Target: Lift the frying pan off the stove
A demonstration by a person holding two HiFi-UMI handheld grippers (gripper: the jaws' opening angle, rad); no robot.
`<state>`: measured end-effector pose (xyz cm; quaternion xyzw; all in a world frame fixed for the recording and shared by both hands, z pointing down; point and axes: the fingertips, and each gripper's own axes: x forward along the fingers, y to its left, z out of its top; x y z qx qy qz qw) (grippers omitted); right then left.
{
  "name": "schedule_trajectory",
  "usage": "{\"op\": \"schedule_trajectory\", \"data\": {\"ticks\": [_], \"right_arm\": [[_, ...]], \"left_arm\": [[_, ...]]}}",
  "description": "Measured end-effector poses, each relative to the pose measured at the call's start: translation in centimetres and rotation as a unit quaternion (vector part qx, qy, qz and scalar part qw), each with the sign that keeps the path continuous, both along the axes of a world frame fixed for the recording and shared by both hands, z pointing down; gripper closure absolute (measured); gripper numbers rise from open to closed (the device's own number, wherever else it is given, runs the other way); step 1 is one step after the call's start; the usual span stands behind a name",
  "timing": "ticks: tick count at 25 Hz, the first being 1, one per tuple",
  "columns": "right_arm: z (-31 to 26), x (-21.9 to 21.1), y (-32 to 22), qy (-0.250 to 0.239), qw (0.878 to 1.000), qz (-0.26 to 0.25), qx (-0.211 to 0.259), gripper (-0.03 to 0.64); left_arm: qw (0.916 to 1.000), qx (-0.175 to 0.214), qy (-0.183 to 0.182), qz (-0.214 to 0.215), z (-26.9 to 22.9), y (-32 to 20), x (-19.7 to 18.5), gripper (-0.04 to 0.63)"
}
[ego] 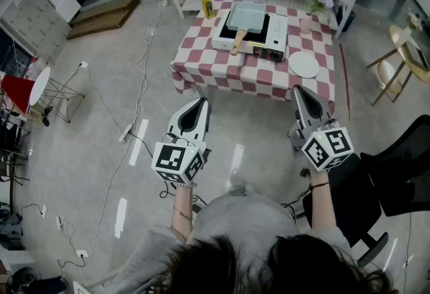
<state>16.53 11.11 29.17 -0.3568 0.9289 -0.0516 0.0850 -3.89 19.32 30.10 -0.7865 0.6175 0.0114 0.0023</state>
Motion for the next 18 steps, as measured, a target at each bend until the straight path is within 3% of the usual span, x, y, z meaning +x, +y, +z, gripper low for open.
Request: {"op": "schedule_trajectory", "data": {"ticks": [18], "right_arm": [[0.8,-0.9,-1.4,0.001,0.999,-0.035,-0.012,0.595]], "left_arm": [[0.9992,-0.027,0.020,-0.023,1.8,-0.6,0.7,0.565]]}}
